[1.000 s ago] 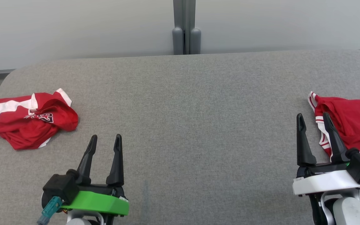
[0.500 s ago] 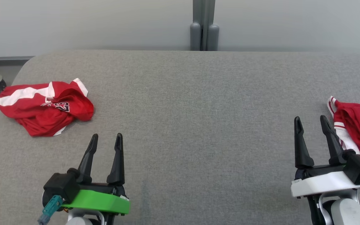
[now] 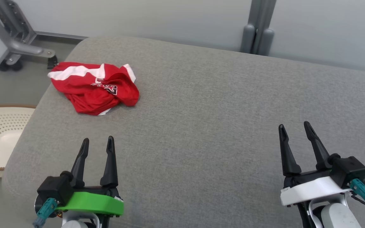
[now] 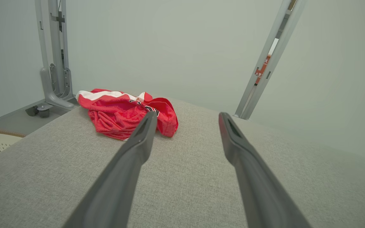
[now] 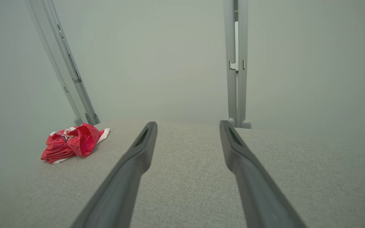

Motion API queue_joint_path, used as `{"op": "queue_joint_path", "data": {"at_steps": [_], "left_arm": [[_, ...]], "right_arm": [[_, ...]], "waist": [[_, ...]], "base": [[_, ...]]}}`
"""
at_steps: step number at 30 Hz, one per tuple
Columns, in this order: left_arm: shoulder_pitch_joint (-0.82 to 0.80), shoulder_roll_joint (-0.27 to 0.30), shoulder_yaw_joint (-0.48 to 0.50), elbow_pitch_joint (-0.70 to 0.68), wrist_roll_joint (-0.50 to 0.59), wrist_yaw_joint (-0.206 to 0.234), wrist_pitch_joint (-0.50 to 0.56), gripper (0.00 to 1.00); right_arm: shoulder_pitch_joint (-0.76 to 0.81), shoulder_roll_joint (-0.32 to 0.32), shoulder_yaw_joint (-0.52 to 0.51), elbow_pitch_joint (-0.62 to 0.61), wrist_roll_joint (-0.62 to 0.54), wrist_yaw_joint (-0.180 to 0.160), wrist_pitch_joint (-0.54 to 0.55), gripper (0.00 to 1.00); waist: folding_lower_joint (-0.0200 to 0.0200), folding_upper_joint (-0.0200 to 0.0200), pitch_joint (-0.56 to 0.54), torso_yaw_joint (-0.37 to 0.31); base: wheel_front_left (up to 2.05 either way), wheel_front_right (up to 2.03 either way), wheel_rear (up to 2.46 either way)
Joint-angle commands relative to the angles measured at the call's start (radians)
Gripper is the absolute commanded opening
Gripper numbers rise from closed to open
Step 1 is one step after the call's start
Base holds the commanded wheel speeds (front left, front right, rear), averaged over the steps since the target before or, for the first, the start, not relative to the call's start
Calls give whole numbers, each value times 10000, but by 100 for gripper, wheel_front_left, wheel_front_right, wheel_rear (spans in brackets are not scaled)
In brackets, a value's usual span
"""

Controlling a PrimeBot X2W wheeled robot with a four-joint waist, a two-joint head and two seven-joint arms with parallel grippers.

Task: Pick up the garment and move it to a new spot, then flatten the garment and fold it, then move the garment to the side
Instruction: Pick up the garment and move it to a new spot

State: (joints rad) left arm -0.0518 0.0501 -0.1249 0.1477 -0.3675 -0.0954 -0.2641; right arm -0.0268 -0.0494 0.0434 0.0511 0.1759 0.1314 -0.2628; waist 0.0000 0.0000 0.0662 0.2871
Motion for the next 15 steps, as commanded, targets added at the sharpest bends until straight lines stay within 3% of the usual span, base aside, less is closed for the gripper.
{"op": "queue_joint_path", "data": {"at_steps": [1,8,15], "left_arm": [[-3,12,34,-8,-8,22,-1,100],[44,12,109,-92,7,4,1,100],[133,12,157,-142,-7,-22,1,100]], "right_arm": [[4,-21,70,55,50,-17,-26,100],[78,-24,374,191,141,-17,-26,100],[73,-23,522,248,107,-17,-26,100]], "waist": [[0,0,-69,693],[0,0,-126,1380],[0,0,-91,1582]], "base": [[0,0,0],[0,0,0],[0,0,0]]}}
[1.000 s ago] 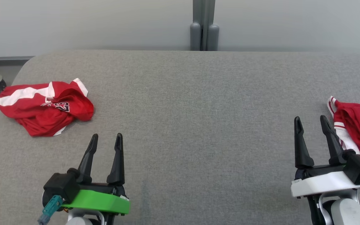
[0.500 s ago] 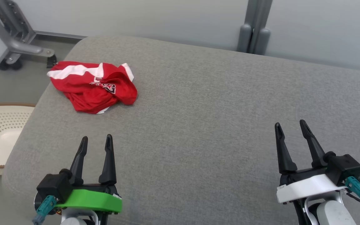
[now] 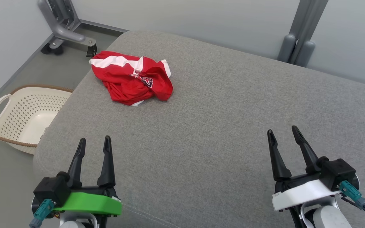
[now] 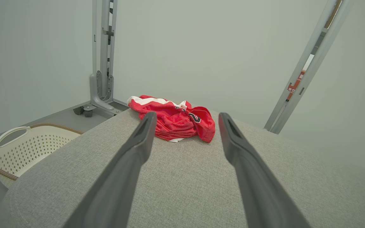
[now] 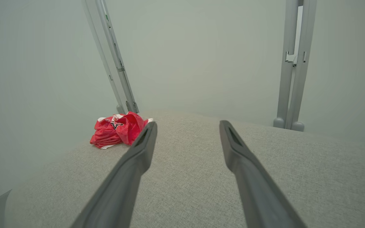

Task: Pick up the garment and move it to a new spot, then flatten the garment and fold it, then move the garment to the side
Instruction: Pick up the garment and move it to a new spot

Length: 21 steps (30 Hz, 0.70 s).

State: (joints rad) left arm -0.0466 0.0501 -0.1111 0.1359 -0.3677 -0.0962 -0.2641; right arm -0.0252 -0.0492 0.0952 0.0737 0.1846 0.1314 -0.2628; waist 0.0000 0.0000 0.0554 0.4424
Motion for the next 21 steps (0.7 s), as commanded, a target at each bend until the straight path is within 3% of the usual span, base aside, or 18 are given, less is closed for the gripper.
{"op": "queue_joint_path", "data": {"at_steps": [1,7,14,21], "left_arm": [[75,12,14,-41,-37,4,1,100],[-199,11,41,-130,-132,77,1,100],[-1539,15,368,247,247,-93,1,100],[-4175,1027,169,1918,448,-326,206,100]], "right_arm": [[37,-28,24,28,-3,-17,-26,100],[-204,-28,62,-24,-172,-17,-26,100],[-708,-31,7,-318,-662,-17,-26,100],[-1440,-40,-45,-699,-1438,-19,-26,100]], "waist": [[0,0,38,21],[0,0,364,-244],[0,0,1510,-749],[0,0,2954,-1350]], "base": [[0,0,0],[0,0,0],[0,0,0],[0,0,0]]}}
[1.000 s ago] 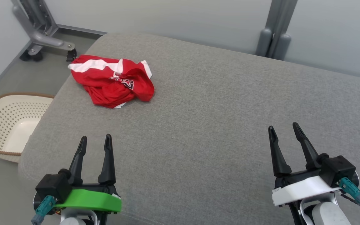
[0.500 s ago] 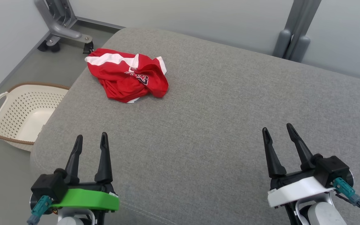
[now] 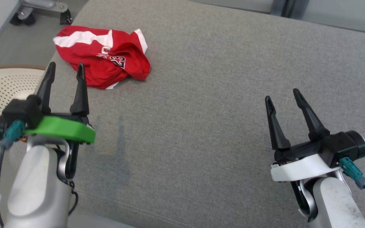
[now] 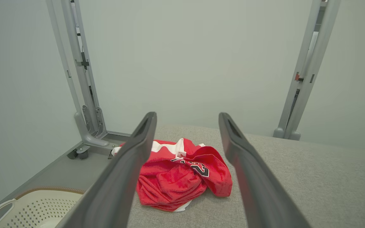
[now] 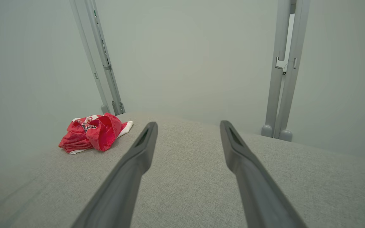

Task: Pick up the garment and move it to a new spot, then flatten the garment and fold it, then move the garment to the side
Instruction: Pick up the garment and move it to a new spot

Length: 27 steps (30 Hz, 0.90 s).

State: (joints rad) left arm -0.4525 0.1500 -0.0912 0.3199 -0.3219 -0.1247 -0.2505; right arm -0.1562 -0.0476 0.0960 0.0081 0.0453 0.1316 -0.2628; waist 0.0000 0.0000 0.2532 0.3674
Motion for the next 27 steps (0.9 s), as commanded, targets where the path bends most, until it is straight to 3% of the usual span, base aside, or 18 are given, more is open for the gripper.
{"op": "queue_joint_path", "data": {"at_steps": [1,7,13,19,27], "left_arm": [[-599,289,-174,491,-46,-58,376,100],[-2989,1710,-1397,2196,-967,-53,2189,100],[-4668,2764,-2726,3494,-2190,-55,3911,100],[-5696,3291,-3340,4924,-2894,-58,5243,100],[-6475,3342,-3841,6176,-3420,-59,5658,100]], "right_arm": [[-217,-52,-83,-136,-132,-21,-26,100],[-732,-340,-223,-598,-392,-19,-26,100],[-1062,-451,-427,-962,-386,-19,-26,100],[-1175,-420,-242,-1062,-442,-21,-26,100],[-1209,-370,-185,-1124,-487,-19,-26,100]], "waist": [[0,0,1191,-701],[0,0,2163,-1202],[0,0,2779,-1615],[0,0,3133,-1920],[0,0,3418,-2060]], "base": [[0,0,0],[0,0,0],[0,0,0],[0,0,0],[0,0,0]]}}
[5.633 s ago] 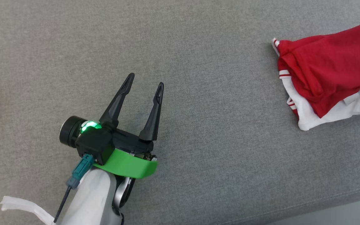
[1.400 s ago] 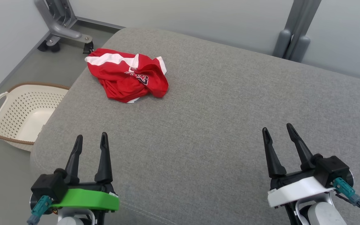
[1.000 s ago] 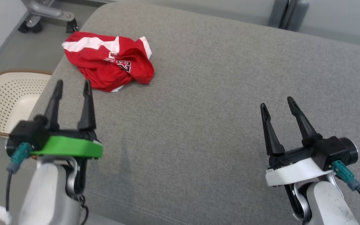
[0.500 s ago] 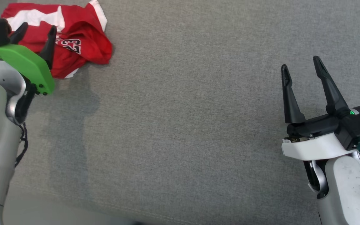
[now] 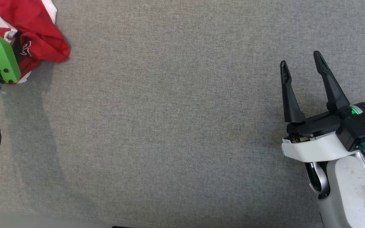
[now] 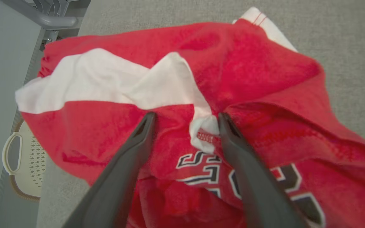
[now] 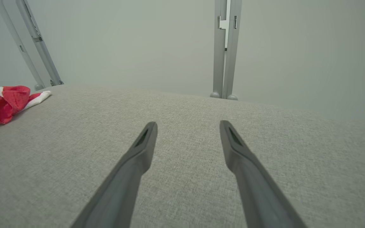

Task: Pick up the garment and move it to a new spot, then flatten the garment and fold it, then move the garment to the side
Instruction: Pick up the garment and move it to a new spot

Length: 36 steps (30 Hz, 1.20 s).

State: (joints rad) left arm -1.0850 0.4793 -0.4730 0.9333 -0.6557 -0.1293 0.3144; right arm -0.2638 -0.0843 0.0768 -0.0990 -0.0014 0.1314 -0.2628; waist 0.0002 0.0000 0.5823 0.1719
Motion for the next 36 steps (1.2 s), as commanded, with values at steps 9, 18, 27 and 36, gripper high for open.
{"op": "queue_joint_path", "data": {"at_steps": [9,18,27,36], "left_arm": [[-411,374,-921,169,-184,-10,-1358,0],[-960,599,-1683,-206,-30,-4,-3106,0],[-1441,764,-2200,-1758,16,-3,-4347,0],[-1037,881,-2314,-4831,68,548,-4068,0]], "right_arm": [[-103,59,5,138,-23,-17,-26,100],[56,190,99,437,198,-17,-26,100],[496,299,-40,669,445,-17,-26,100],[905,330,-104,729,970,-17,-26,100]], "waist": [[-2,0,-123,-53],[-2,0,-1305,111],[-2,0,-2612,151],[-2,0,-3561,-70]], "base": [[0,0,0],[0,0,0],[0,0,0],[0,0,0]]}}
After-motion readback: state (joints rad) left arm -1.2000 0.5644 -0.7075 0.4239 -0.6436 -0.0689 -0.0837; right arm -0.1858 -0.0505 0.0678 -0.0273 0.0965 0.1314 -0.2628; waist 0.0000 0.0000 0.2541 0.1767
